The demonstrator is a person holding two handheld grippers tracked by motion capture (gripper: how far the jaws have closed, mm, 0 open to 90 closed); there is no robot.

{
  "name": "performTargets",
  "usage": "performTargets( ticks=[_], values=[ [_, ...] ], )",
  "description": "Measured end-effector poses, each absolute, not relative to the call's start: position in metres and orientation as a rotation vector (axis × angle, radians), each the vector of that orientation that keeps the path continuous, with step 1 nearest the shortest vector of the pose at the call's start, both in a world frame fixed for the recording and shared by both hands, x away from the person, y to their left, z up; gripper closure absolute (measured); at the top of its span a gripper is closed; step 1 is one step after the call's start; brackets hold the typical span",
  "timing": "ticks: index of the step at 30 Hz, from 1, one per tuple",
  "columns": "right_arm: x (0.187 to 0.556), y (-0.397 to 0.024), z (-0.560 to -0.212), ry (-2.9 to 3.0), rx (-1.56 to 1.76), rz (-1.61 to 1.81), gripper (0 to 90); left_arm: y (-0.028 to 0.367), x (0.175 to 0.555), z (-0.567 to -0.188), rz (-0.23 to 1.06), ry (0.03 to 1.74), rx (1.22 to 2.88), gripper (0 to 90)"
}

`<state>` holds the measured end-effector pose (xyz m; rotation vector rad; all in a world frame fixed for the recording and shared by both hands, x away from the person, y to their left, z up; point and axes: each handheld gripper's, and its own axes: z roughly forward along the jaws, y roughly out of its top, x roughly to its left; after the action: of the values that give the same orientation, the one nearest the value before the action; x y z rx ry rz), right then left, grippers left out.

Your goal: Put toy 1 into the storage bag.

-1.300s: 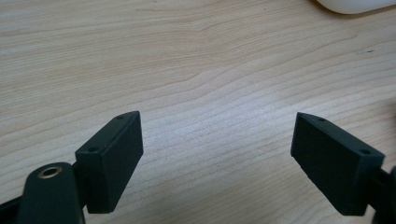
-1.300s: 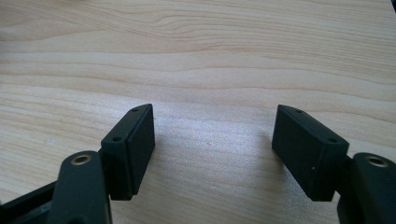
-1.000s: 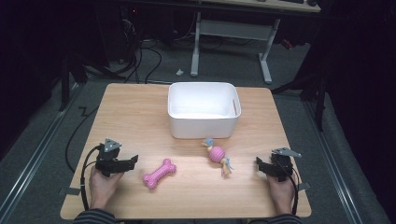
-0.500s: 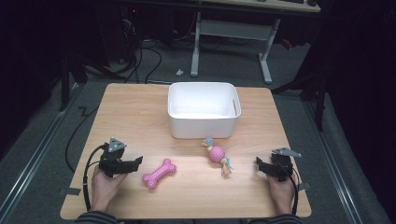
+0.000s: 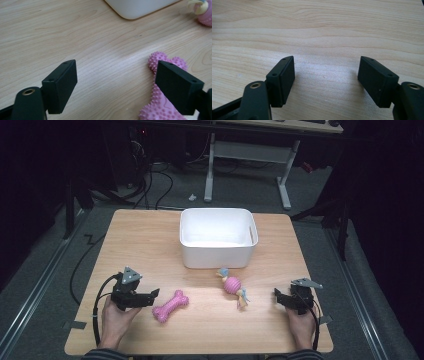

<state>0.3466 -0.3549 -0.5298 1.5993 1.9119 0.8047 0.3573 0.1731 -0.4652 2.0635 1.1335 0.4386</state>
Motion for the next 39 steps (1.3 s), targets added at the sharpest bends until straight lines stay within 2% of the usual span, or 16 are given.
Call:
performTargets(
  ticks=[9,12,20,39],
  values=[
    [0.347,-0.355,-0.530,1.912,1.599,0.804,30.1,0.159,0.345,-0.446,0.437,1.062,2.084,18.3],
    [0.347,-0.355,-0.530,1.912,1.599,0.804,30.2,0.154,0.343,-0.447,0.423,1.037,2.113,21.3],
    [0.347,-0.355,-0.530,1.912,1.599,0.805,30.2,0.140,0.342,-0.453,0.394,0.993,2.175,26.2],
    [0.347,-0.355,-0.530,1.913,1.599,0.804,30.0,0.112,0.350,-0.480,0.347,0.954,2.349,29.9]
  ],
)
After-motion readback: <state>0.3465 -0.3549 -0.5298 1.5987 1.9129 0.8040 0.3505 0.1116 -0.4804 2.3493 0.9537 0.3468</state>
